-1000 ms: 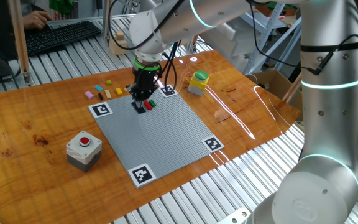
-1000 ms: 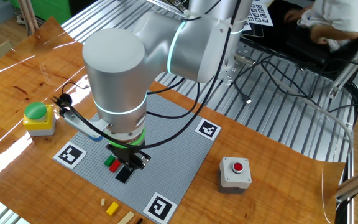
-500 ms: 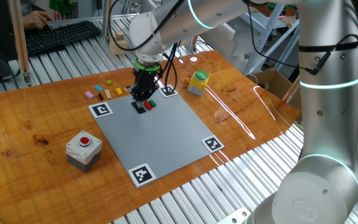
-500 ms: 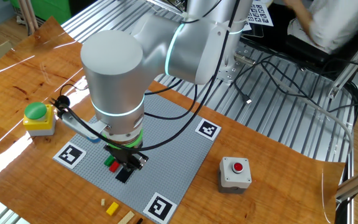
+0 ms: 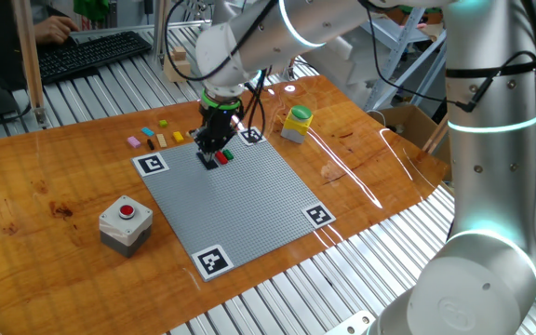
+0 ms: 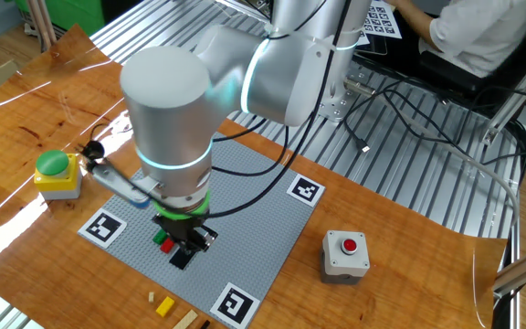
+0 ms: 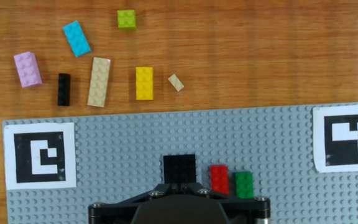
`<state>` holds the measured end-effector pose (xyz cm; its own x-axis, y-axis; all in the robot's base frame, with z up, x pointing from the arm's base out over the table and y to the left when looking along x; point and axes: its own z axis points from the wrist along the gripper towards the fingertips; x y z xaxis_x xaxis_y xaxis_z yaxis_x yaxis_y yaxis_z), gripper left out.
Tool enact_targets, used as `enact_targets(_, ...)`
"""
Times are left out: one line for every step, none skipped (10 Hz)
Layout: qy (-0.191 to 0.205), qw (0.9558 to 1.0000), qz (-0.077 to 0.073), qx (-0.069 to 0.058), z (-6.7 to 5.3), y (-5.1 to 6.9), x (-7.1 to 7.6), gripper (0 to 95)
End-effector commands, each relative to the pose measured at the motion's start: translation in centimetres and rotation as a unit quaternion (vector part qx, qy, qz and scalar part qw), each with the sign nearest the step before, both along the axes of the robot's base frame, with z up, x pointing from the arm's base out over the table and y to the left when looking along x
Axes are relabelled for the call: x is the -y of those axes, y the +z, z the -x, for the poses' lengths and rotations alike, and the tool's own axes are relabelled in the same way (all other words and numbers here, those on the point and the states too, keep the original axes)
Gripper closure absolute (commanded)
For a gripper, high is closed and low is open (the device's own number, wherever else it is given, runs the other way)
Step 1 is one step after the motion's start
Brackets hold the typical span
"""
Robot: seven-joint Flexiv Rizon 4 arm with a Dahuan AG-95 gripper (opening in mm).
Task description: Build with small Lego blocks
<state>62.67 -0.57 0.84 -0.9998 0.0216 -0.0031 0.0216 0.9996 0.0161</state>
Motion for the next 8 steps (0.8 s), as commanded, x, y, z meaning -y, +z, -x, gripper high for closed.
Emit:
enact_targets(-0.002, 0.9997, -0.004, -0.026, -0.41, 1.23, -0.09, 95.0)
enact_targets(-0.001, 0.9996, -0.003, -0.027, -0.36, 1.54, -0.08, 95.0)
enact_targets(-0.001, 0.9996, -0.002, -0.027, -0.35, 1.58, -0.08, 95.0)
enact_targets(-0.001, 0.9996, -0.002, -0.026, -0.36, 1.58, -0.08, 95.0)
enact_targets(0.000, 0.9997, -0.001, -0.026, -0.50, 1.38, -0.01, 95.0)
enact_targets(0.000, 0.9997, -0.001, -0.026, -0.70, 1.27, 0.08, 95.0)
enact_targets(0.001, 0.9997, -0.001, -0.025, -0.85, 1.23, 0.16, 95.0)
enact_targets(0.000, 0.9997, -0.001, -0.025, -0.86, 1.25, 0.18, 95.0)
